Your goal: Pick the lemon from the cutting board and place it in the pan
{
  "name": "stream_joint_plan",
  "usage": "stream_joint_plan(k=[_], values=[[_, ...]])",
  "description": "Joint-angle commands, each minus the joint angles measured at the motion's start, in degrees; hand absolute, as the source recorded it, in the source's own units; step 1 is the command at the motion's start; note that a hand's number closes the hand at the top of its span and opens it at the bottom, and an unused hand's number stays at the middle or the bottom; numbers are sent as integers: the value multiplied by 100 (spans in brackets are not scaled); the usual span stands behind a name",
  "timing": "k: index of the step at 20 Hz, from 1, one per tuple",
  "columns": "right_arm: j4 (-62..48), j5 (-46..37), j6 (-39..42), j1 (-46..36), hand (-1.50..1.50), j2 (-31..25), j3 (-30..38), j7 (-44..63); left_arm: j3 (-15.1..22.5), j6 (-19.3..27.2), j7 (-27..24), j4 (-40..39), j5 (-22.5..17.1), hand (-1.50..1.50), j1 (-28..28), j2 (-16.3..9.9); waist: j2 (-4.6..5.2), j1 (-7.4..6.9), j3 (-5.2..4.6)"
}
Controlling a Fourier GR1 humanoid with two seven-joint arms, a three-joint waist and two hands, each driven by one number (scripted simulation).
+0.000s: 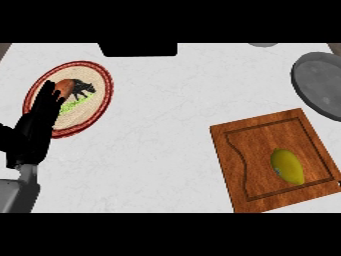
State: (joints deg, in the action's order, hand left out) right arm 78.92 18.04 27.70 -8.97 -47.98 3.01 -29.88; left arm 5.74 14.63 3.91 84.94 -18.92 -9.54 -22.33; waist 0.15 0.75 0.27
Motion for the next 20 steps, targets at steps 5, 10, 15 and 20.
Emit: stream_joint_plan(k=[5, 10, 15, 20], values=[[-1023, -1494, 543, -211, -150, -1035, 223, -2253, 165, -19, 256, 120, 21, 0, -88, 214, 12, -151, -13], [-633, -2242, 99, -713, -150, -1100, -494, -1780, 14, -221, 335, 197, -89, 0, -84, 114, 17, -241, -23], [67, -2989, -227, -1164, -150, -1141, -1086, -944, -1, -171, 643, 334, -3, 0, -220, 56, -3, -193, -30], [372, -3945, -230, -968, -150, -1189, -1826, -833, 122, 40, 324, 60, 292, 0, -215, 376, 1, -101, -31]])
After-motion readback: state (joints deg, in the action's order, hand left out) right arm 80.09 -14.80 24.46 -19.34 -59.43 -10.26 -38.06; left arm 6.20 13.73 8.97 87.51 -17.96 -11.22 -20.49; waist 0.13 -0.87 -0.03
